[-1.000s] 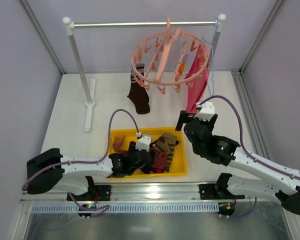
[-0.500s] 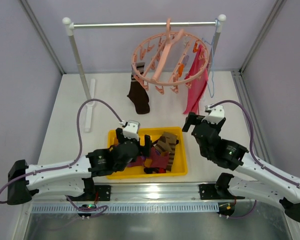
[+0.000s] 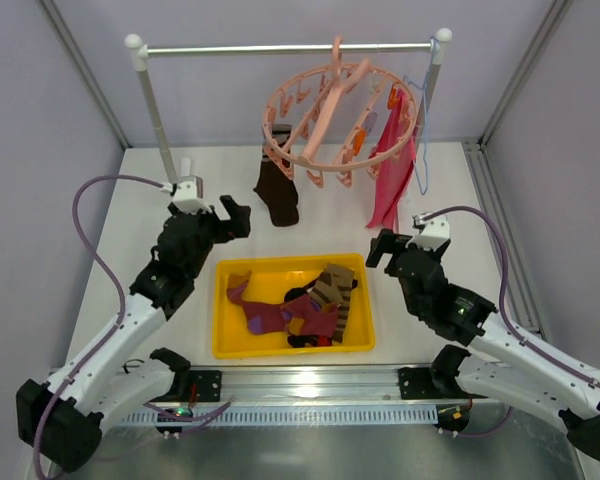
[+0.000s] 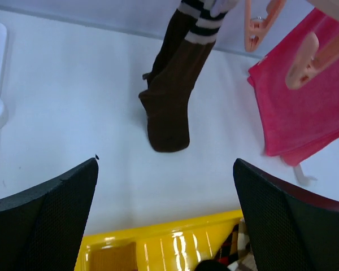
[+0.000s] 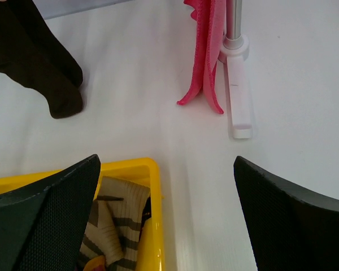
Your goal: Remove the socks clipped to the hanger
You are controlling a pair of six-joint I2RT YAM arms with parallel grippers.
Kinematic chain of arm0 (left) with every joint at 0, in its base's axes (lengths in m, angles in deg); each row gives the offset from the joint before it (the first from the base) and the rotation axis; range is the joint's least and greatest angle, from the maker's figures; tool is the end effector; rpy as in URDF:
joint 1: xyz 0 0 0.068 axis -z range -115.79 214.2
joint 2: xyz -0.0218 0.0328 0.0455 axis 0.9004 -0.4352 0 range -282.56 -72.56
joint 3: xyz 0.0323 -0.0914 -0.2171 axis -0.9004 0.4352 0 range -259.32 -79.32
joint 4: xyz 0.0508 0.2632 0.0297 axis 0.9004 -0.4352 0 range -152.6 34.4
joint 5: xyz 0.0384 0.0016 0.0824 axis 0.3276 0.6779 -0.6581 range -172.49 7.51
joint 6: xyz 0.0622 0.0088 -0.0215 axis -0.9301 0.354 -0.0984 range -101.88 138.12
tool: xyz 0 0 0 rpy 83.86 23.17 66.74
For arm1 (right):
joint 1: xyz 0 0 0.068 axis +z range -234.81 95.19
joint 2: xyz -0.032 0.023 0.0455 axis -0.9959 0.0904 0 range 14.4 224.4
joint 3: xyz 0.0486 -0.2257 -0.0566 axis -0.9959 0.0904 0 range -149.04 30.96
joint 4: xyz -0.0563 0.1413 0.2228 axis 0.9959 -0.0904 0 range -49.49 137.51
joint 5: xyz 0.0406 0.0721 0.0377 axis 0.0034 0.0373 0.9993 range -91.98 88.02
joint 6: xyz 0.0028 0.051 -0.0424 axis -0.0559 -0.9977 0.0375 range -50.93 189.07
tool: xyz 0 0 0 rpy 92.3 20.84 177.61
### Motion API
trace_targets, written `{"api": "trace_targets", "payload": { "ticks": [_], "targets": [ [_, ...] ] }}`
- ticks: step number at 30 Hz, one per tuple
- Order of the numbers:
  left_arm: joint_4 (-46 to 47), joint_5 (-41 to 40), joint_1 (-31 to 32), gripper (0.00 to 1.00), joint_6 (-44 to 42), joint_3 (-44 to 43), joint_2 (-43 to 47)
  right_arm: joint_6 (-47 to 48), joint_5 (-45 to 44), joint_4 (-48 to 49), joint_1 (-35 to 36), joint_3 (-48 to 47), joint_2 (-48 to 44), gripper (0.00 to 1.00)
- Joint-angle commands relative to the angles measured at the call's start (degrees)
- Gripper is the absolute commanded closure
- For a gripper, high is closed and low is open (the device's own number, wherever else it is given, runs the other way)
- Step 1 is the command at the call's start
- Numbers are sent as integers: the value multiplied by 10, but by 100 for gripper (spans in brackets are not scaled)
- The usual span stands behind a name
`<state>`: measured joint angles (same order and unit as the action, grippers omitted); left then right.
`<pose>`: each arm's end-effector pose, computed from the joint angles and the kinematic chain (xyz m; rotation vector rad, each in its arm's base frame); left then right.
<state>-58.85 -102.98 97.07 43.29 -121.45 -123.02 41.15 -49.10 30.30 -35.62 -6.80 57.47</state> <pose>0.2248 -0.1234 0.2869 -0.1409 1.7731 -0.4185 0.1687 0.1365 0.2631 0.1794 1.8277 0.1328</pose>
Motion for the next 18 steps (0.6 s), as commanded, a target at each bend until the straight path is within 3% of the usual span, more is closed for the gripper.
{"api": "trace_targets", "payload": {
  "ticks": [1, 5, 9, 12, 18],
  "targets": [
    [157, 262, -111, 0, 22, 13, -51, 13, 36, 58, -11, 15, -14, 0],
    [315, 301, -127, 1, -5, 27, -121, 20, 57, 76, -26, 24, -11, 0],
    [367, 323, -127, 1, -119, -6, -207, 30, 74, 90, -38, 30, -4, 0],
    [475, 321, -127, 0, -189, 7, -263, 37, 100, 114, -53, 39, 3, 0],
    [519, 284, -127, 1, -238, -31, -357, 48, 144, 148, -75, 41, 38, 0]
  ]
}}
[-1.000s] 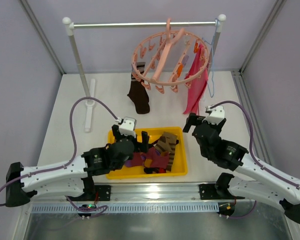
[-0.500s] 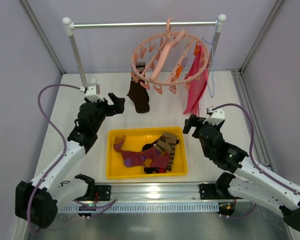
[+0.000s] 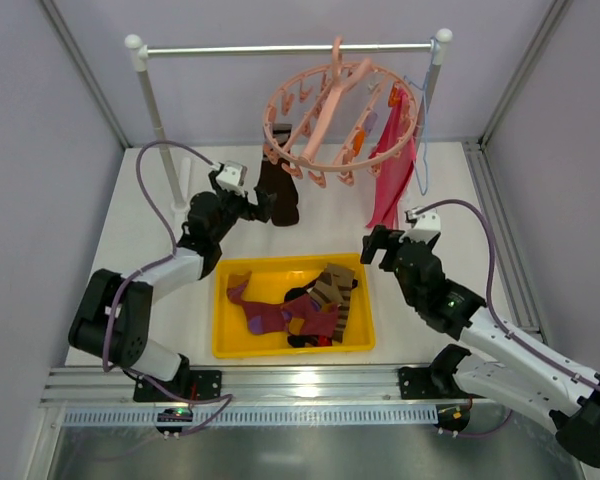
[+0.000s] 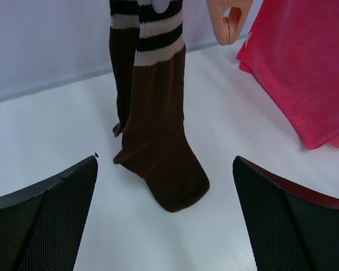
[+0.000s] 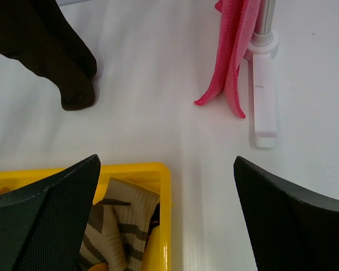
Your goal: Remove the socks clipped to the hanger
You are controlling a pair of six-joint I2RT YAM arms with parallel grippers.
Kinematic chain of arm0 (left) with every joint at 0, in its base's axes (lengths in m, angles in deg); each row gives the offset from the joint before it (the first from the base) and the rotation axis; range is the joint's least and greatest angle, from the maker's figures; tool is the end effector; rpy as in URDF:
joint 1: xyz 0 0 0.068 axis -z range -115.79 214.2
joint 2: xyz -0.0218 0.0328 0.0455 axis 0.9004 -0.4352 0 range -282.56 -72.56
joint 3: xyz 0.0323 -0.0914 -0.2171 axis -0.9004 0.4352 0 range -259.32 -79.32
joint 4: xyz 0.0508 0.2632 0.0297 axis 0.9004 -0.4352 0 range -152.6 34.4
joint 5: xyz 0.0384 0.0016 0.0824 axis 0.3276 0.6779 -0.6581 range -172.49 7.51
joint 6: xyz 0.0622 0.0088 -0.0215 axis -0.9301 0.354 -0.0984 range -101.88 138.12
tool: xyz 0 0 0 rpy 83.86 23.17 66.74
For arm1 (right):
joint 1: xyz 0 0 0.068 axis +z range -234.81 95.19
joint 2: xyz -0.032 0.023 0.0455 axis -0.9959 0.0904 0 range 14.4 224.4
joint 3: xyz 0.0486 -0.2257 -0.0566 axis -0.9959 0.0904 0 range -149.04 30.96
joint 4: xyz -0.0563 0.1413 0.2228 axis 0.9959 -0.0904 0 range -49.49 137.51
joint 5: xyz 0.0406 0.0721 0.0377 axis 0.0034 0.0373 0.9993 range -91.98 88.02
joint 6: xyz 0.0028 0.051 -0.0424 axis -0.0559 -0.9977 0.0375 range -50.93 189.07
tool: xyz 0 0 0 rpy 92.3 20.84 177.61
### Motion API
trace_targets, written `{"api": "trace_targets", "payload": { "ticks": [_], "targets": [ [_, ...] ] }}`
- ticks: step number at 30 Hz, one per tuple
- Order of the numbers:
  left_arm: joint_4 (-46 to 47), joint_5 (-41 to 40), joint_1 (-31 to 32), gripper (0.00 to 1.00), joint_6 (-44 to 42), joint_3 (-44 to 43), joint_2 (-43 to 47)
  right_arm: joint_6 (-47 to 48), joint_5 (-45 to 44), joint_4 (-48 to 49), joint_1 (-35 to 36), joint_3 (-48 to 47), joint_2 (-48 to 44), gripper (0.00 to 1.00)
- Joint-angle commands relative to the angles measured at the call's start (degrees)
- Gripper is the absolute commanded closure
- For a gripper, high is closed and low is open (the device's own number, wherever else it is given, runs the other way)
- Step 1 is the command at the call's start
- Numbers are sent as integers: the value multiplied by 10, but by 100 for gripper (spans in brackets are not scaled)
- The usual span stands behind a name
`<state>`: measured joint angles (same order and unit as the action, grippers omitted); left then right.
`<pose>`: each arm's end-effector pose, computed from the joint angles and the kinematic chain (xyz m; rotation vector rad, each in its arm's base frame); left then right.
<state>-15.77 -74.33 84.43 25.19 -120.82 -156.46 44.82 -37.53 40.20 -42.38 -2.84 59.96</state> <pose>0.3255 -0.1280 0.2074 0.2976 1.6093 -0.4817 0.1917 0.1339 0.2449 0.1215 1.8416 0.2226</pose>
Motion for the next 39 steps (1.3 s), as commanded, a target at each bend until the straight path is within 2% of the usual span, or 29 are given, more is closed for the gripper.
{"api": "trace_targets", "payload": {
  "ticks": [1, 9, 12, 13, 15, 16, 18, 19, 21, 22, 23, 24, 26, 33, 39],
  "targets": [
    [92, -3, -1, 0, -60, -52, -35, 12, 33, 51, -11, 1, 18, 0],
    [137, 20, -1, 0, -63, -104, -150, 25, 54, 70, -29, 1, 51, 0],
    [140, 35, -1, 5, -59, -129, -182, 27, 58, 90, -39, -1, 66, 0],
    [153, 34, -1, 16, -56, -132, -190, 27, 58, 90, -41, -2, 71, 0],
    [170, 34, -1, 30, -44, -133, -205, 27, 59, 92, -46, -1, 77, 0],
    [183, 42, -1, 42, -40, -134, -209, 28, 60, 92, -48, -1, 82, 0],
    [183, 54, -1, 54, -34, -140, -212, 29, 62, 95, -53, 1, 87, 0],
    [181, 63, -1, 64, -32, -141, -213, 29, 63, 95, -53, 1, 90, 0],
    [174, 69, -1, 74, -29, -139, -209, 30, 65, 96, -56, -1, 94, 0],
    [174, 70, 1, 85, -23, -137, -202, 29, 66, 97, -56, -1, 95, 0],
    [176, 72, 1, 88, -22, -134, -197, 29, 69, 97, -56, -2, 93, 0],
    [177, 74, 0, 96, -20, -124, -193, 28, 69, 97, -57, -1, 93, 0],
    [178, 70, 4, 100, -15, -114, -173, 27, 72, 95, -56, 0, 90, 0],
    [174, 20, 45, 100, -9, -19, -62, 22, 69, 77, -56, 4, 62, 0],
    [118, -42, 125, 100, -36, 47, 73, 19, 64, 38, -57, 11, 17, 0]
  ]
}}
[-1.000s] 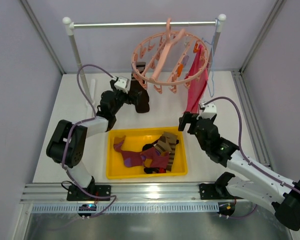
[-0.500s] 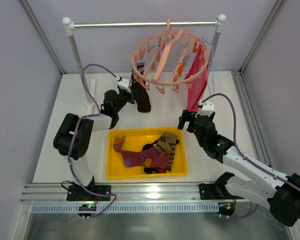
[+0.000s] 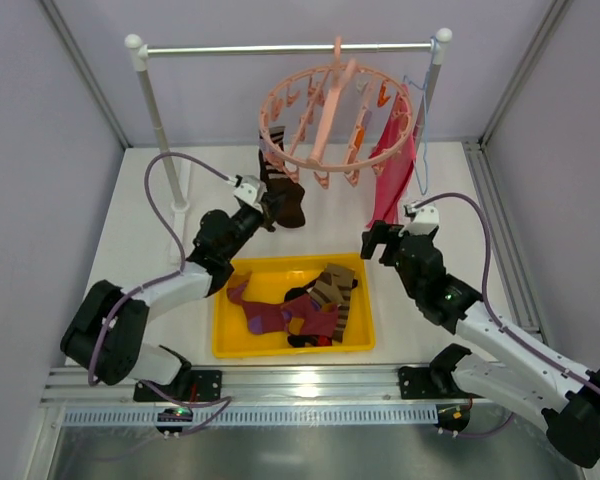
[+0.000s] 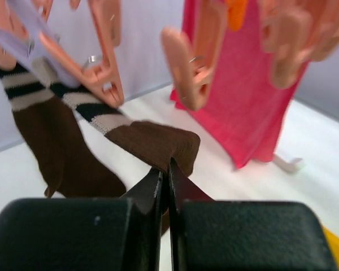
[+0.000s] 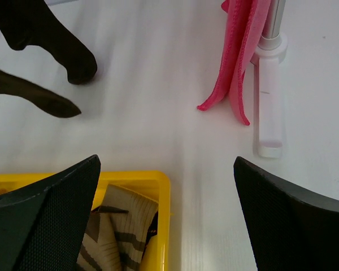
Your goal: Remove the socks clipped to the hanger
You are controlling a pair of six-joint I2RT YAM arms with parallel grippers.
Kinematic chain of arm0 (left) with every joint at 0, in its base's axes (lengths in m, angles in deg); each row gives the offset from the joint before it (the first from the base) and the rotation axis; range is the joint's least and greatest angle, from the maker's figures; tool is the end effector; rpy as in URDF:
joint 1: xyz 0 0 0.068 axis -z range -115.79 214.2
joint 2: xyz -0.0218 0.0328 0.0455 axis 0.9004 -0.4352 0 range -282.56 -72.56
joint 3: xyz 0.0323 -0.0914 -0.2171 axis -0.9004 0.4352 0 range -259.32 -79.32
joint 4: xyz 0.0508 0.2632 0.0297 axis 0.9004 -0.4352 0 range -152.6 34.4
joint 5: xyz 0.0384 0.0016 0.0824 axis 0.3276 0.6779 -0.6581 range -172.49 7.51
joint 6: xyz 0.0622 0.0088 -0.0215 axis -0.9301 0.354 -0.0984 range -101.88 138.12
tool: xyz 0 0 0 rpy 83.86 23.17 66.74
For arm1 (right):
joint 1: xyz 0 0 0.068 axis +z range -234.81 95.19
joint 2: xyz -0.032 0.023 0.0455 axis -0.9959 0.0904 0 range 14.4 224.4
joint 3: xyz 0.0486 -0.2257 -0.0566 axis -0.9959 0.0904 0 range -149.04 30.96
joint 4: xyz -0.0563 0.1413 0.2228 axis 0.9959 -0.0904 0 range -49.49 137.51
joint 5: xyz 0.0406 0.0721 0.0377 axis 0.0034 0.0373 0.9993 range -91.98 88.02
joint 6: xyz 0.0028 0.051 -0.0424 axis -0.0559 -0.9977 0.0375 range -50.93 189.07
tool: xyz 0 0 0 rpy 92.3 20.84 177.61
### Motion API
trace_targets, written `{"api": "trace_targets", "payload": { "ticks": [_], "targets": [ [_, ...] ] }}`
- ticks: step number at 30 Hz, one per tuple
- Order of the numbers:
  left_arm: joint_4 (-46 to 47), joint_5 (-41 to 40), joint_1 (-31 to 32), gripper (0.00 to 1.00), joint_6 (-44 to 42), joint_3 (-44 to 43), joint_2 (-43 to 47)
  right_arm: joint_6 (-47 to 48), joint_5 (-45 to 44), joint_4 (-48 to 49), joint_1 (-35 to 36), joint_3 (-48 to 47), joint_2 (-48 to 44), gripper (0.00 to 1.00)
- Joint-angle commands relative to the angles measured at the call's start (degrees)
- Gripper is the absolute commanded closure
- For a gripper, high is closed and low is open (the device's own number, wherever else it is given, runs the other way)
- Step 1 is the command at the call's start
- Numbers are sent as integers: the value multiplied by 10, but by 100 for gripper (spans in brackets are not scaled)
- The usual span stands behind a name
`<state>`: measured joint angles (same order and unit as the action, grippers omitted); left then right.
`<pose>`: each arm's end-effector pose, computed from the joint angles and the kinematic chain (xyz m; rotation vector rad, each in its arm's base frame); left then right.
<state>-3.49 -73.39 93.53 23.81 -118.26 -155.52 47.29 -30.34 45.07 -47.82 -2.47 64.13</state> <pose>0.2932 -0.1743 0.2239 0.4283 1.3960 -0.6146 0.2126 0.1289 0.2349 0.0865 1.8623 0.2413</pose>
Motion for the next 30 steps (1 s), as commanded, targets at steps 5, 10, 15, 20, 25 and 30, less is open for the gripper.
{"api": "trace_targets", "payload": {
  "ticks": [5, 10, 15, 20, 25, 30],
  "targets": [
    [-99, -113, 145, 100, -54, 54, 167, -7, -24, -52, -2, 9, -80, 0],
    [-151, -159, 254, 100, -50, 76, 247, -14, -26, -79, -2, 12, -117, 0],
    [-181, -196, 344, 100, -50, 62, 234, -22, -3, -98, -2, 2, -139, 0],
    [-195, -215, 372, 100, -52, 32, 188, -25, 30, -108, 0, -11, -169, 0],
    [-246, -228, 380, 100, -51, -6, 170, -22, 44, -127, 4, -44, -189, 0],
    [-275, -254, 384, 100, -53, -32, 164, -7, 52, -150, 24, -131, -121, 3]
  ]
}}
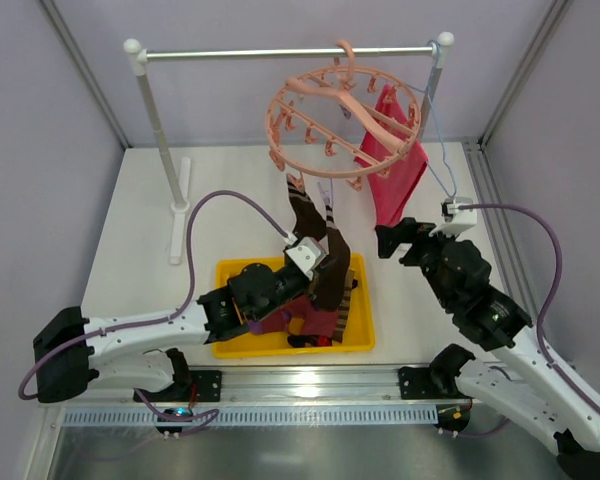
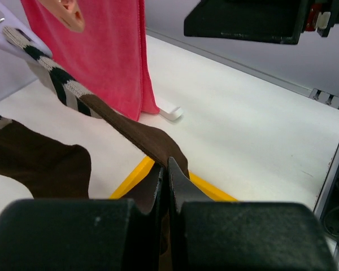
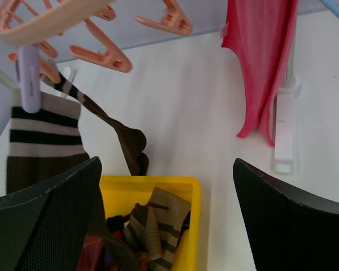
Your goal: Remove the socks clipped to the hanger
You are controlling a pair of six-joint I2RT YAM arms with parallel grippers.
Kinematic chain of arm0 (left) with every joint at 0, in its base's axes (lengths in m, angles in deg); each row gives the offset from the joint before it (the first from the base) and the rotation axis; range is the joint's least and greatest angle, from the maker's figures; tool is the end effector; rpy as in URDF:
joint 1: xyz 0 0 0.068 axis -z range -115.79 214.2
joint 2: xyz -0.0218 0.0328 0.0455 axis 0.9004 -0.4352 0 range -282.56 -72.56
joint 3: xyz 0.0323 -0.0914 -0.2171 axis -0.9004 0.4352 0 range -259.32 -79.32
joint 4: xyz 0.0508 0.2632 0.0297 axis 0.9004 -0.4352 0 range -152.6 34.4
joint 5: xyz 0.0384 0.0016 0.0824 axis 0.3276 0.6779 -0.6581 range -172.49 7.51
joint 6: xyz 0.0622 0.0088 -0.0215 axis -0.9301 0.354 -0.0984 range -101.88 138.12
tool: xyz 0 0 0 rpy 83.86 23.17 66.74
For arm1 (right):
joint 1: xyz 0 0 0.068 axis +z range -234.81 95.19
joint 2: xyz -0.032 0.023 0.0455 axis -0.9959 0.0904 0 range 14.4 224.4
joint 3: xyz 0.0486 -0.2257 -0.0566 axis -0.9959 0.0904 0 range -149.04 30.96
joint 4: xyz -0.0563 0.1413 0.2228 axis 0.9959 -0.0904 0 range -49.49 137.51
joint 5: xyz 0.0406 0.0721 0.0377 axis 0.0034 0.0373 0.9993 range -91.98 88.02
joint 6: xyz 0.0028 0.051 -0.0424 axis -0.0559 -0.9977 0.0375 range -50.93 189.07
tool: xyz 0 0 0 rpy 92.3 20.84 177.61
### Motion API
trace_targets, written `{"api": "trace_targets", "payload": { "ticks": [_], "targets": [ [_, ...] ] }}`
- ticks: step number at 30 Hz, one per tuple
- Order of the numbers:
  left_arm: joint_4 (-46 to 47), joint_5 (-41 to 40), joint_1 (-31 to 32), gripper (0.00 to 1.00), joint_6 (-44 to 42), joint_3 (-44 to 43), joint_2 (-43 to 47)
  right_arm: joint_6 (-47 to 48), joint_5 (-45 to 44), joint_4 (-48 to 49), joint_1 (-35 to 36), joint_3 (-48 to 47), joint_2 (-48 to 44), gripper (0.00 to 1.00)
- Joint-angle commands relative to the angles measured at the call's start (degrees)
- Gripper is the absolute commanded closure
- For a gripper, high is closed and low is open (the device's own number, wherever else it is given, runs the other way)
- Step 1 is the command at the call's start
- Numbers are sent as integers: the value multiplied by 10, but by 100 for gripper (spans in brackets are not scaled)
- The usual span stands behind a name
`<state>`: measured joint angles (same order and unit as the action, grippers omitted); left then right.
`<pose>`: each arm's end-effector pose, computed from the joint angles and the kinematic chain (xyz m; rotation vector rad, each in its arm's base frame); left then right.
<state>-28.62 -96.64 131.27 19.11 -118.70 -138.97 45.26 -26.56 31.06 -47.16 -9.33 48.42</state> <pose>0.1315 -0.2781 0.2601 0.7093 1.4564 -0.7337 0.1694 0.1032 0.3067 0.1040 1.7470 0.4135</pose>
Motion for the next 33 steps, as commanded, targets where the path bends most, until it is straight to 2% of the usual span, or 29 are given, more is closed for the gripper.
{"api": "trace_targets", "payload": {
  "ticks": [1, 4, 6, 10, 20, 33],
  "targets": [
    [-27, -23, 6, 100, -8, -33, 0, 21, -9, -15, 29, -79, 69, 3],
    [-30, -21, 6, 100, -7, -33, 5, 37, -89, -38, 95, -150, 131, 3],
    [-24, -10, 6, 100, -8, -30, 8, 54, -110, -52, 137, -206, 167, 3],
    [-10, 18, 7, 100, 1, -19, 15, 69, -135, -82, 168, -293, 247, 3],
    [-24, 45, 7, 100, 15, -32, 13, 83, -184, -132, 194, -417, 356, 3],
    [-32, 55, 14, 100, 19, -43, 8, 107, -235, -160, 195, -477, 441, 3]
  ]
}}
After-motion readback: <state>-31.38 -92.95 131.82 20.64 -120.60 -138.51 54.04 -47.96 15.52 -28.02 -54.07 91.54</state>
